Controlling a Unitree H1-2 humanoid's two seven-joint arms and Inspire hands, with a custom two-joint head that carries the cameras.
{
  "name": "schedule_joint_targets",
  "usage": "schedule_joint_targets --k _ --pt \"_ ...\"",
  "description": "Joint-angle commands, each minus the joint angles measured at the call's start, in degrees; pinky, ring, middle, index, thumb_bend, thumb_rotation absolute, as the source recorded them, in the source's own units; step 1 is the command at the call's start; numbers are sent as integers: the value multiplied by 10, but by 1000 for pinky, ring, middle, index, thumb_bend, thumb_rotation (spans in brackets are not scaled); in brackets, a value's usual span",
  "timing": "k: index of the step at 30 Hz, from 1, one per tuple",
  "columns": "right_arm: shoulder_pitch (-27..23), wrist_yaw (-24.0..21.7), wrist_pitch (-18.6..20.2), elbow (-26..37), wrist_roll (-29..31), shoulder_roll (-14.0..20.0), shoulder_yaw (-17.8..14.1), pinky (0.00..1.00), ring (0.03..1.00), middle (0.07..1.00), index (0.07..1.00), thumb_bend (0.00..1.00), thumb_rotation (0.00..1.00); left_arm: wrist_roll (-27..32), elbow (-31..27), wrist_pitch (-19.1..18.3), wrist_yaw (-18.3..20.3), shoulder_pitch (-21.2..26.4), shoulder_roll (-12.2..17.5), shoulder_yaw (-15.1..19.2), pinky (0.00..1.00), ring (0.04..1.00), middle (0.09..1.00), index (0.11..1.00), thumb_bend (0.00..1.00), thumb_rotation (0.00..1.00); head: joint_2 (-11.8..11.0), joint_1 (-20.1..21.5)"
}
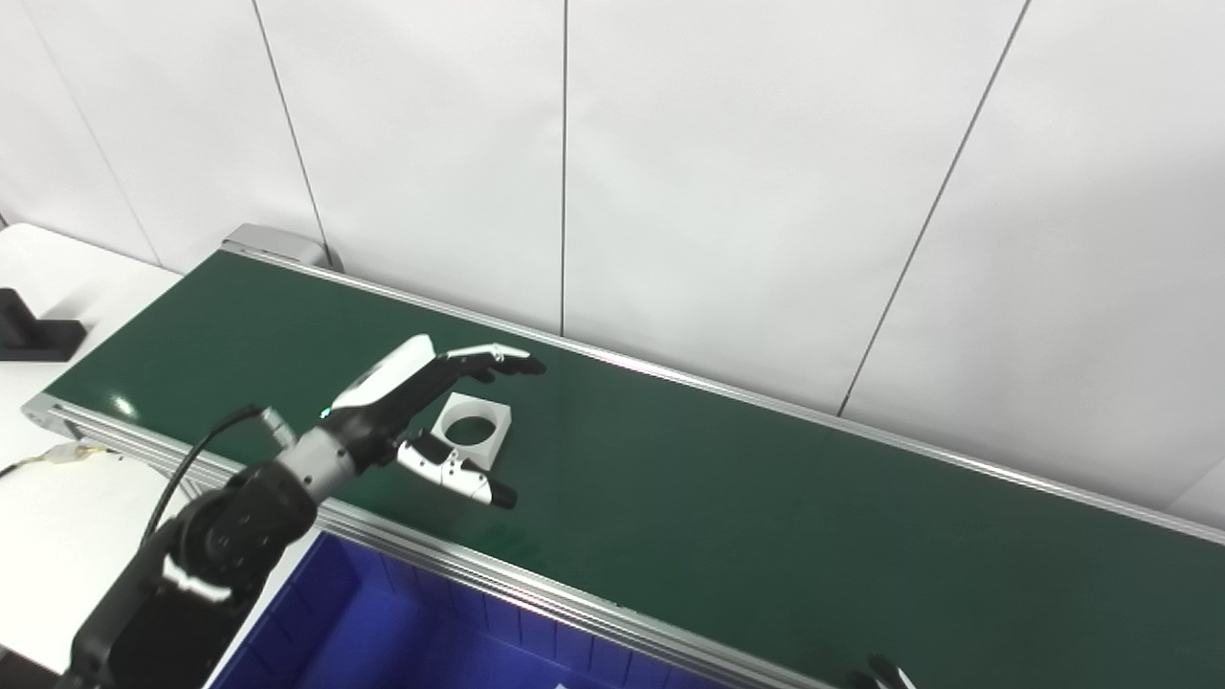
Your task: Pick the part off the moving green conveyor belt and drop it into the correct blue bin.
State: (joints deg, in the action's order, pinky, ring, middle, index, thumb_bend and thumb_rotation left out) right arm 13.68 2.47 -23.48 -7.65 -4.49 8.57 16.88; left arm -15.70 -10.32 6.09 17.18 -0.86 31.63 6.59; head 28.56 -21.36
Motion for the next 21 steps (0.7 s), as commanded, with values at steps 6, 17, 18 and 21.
schedule_joint_targets --k 6,17,18,21 --pt "-5 -2 -34 10 0 0 -2 680 769 818 887 672 1000 -27 16 -33 11 58 42 -11 791 849 836 804 853 204 1 0" --pt "-2 -5 -34 14 1 -1 -2 685 772 819 890 665 1000 -72 47 -31 10 91 54 -46 772 856 838 799 887 192 5 3" --pt "-1 -4 -34 15 2 -1 -2 686 774 820 890 664 1000 -77 51 -30 10 94 55 -51 785 857 837 800 886 196 5 3" --pt "-1 -4 -34 17 3 -3 -3 685 772 820 888 671 1000 -88 62 -29 11 101 58 -64 801 850 833 802 889 187 7 3"
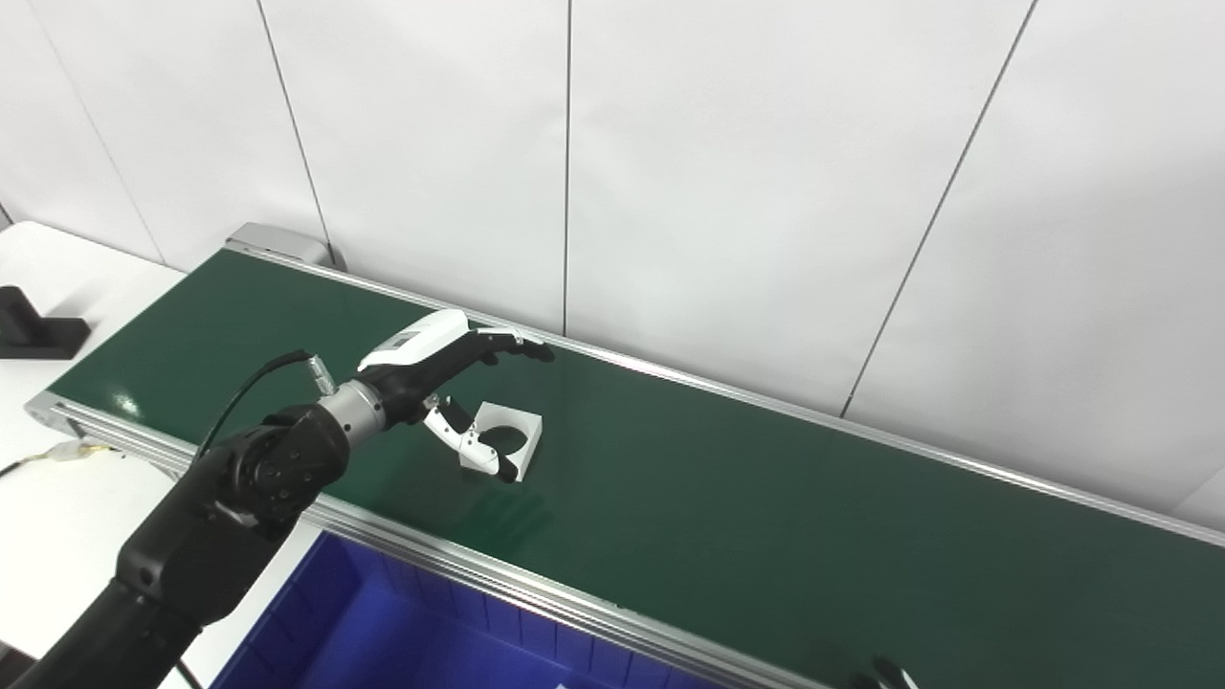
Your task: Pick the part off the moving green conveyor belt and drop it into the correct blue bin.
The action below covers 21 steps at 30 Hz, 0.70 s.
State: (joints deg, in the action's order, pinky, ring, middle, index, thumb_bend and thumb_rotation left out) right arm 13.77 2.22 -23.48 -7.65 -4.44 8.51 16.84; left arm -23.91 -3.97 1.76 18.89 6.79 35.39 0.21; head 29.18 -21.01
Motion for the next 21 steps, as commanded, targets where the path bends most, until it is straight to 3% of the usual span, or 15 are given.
schedule_joint_targets --k 1,21 --pt "-1 -2 -34 17 2 -3 -2 683 771 819 888 672 1000 -9 3 17 -6 27 21 -5 800 847 832 804 888 189 1 0" --pt "3 -4 -34 23 3 -4 -2 681 768 819 886 651 1000 -86 73 56 -32 54 -2 -80 752 834 845 819 891 218 5 11"
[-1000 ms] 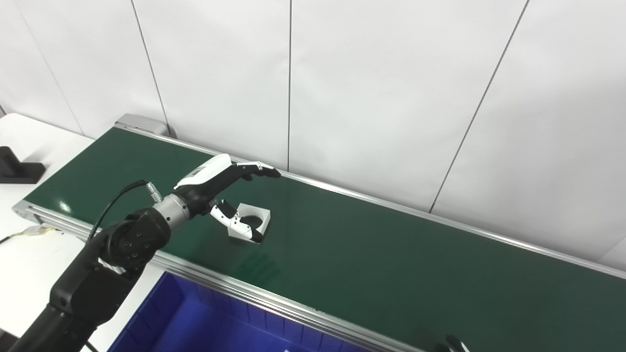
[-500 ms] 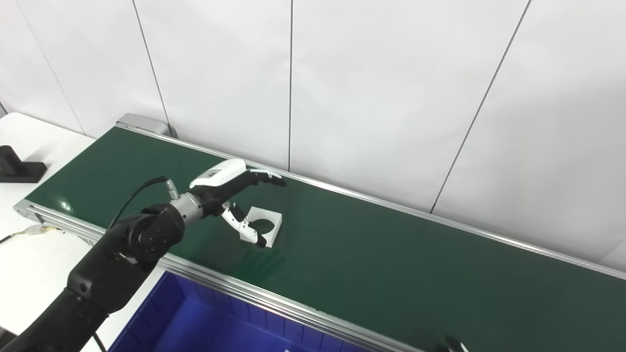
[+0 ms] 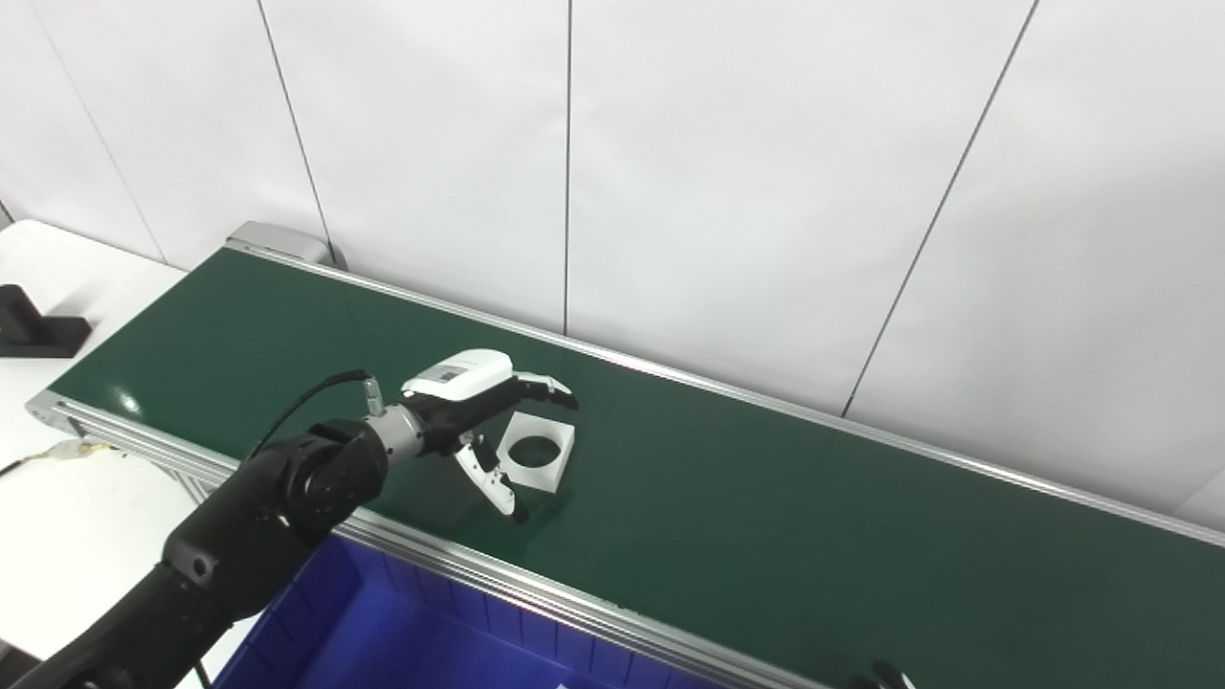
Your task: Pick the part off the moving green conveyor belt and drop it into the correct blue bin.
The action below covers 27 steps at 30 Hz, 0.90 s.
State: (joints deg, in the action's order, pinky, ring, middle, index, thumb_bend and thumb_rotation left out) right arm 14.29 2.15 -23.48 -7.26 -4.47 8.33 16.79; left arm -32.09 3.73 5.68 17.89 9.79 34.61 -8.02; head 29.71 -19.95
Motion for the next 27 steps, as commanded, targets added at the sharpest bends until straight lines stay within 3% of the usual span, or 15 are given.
schedule_joint_targets --k 1,11,20,27 --pt "-2 -3 -34 19 3 -3 -1 681 768 819 886 652 1000 -6 -2 15 -23 24 4 1 751 833 845 819 890 218 0 0" --pt "-2 -4 -34 17 3 -5 0 672 762 816 882 651 992 -22 57 41 -43 51 -9 -20 771 833 847 821 888 231 -1 6" --pt "0 -3 -34 22 -3 -8 3 668 761 815 879 649 990 -39 78 29 -51 71 -26 -33 766 833 842 808 900 189 0 11" --pt "1 -4 -34 23 -1 -10 4 665 762 817 878 633 980 -56 88 -7 -56 79 -48 -38 785 847 847 809 894 185 0 14"
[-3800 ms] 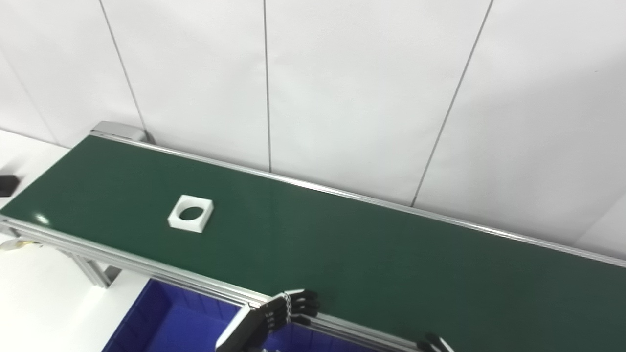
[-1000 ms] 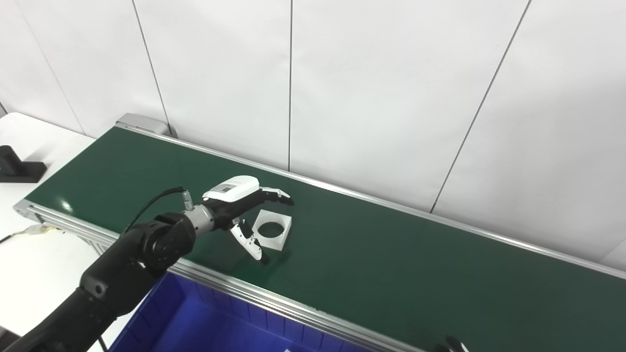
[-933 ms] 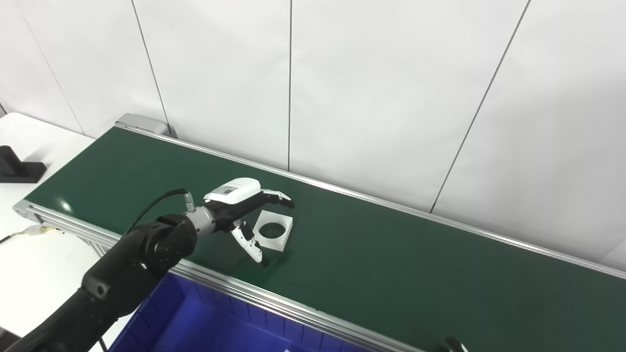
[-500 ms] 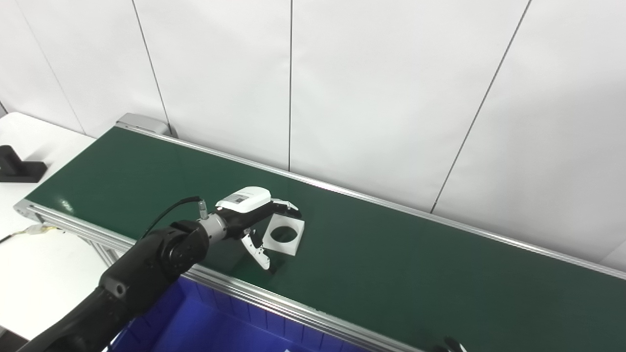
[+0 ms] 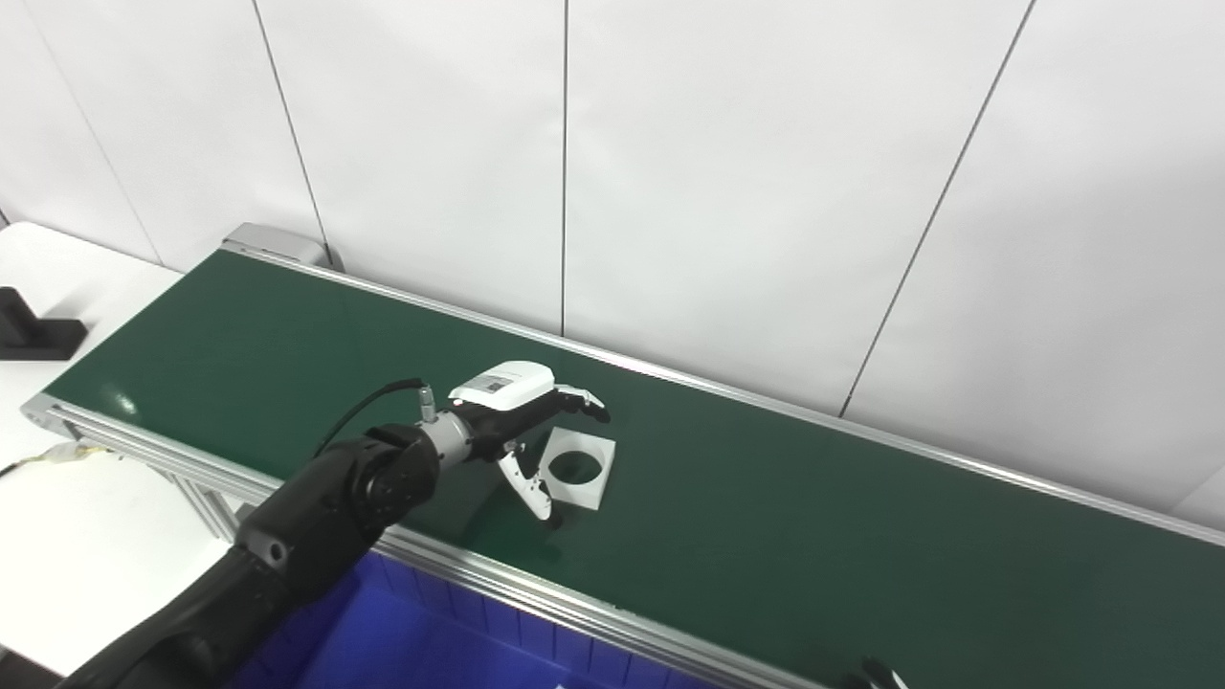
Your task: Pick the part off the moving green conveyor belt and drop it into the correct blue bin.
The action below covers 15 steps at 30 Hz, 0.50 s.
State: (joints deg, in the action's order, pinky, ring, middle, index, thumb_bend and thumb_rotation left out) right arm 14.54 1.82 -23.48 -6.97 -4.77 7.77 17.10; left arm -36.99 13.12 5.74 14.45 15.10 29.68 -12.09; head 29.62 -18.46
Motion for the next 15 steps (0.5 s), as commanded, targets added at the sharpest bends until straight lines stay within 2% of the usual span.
schedule_joint_targets --k 1,6,11,15 --pt "-1 -2 -34 20 3 -4 1 666 763 818 878 633 975 -10 -6 -12 -23 26 -1 2 786 844 845 811 893 192 1 -1" --pt "1 -1 -34 24 2 -7 1 664 764 816 876 629 963 -22 -4 -34 -24 28 -17 -5 831 854 856 822 914 202 3 4" --pt "3 -2 -34 26 1 -8 0 668 764 818 878 638 963 -43 15 -17 -46 23 -28 -33 755 815 827 821 947 256 5 8" --pt "3 -4 -34 26 4 -7 0 667 763 821 878 640 962 -62 22 -26 -58 19 -36 -53 770 820 833 829 951 251 6 9"
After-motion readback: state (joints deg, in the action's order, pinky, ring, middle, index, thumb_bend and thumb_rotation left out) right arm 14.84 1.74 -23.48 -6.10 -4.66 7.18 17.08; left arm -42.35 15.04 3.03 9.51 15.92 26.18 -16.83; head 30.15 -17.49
